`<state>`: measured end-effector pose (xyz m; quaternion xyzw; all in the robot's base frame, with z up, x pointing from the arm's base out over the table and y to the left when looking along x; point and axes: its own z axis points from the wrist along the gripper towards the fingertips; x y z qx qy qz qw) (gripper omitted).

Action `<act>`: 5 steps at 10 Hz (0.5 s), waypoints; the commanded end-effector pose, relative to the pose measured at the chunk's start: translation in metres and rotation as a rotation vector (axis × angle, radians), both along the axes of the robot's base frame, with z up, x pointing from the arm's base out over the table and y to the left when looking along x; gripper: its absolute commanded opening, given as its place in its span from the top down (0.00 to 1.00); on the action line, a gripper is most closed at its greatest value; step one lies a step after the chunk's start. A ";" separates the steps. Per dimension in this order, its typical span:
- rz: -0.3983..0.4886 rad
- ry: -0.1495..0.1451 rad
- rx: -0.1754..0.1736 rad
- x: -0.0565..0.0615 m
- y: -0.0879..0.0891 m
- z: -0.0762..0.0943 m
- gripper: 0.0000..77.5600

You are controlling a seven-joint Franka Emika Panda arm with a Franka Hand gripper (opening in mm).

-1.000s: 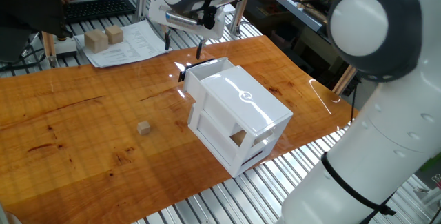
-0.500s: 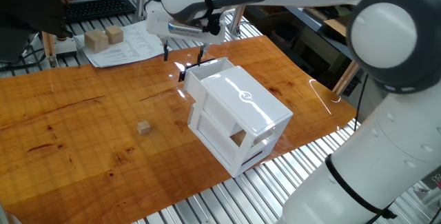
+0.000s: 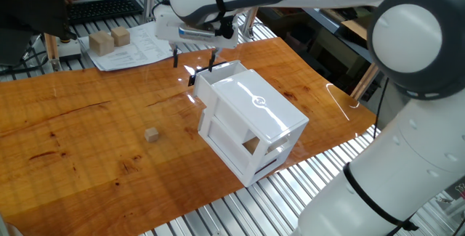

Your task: Put things in the drawer

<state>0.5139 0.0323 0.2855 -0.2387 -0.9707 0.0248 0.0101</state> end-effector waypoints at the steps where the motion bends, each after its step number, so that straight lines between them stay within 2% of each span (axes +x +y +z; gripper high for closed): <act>1: 0.050 0.016 0.003 -0.010 0.000 -0.002 0.00; 4: 0.060 0.024 -0.017 -0.013 0.000 -0.002 0.00; 5: 0.076 0.032 -0.009 -0.013 0.000 -0.002 0.00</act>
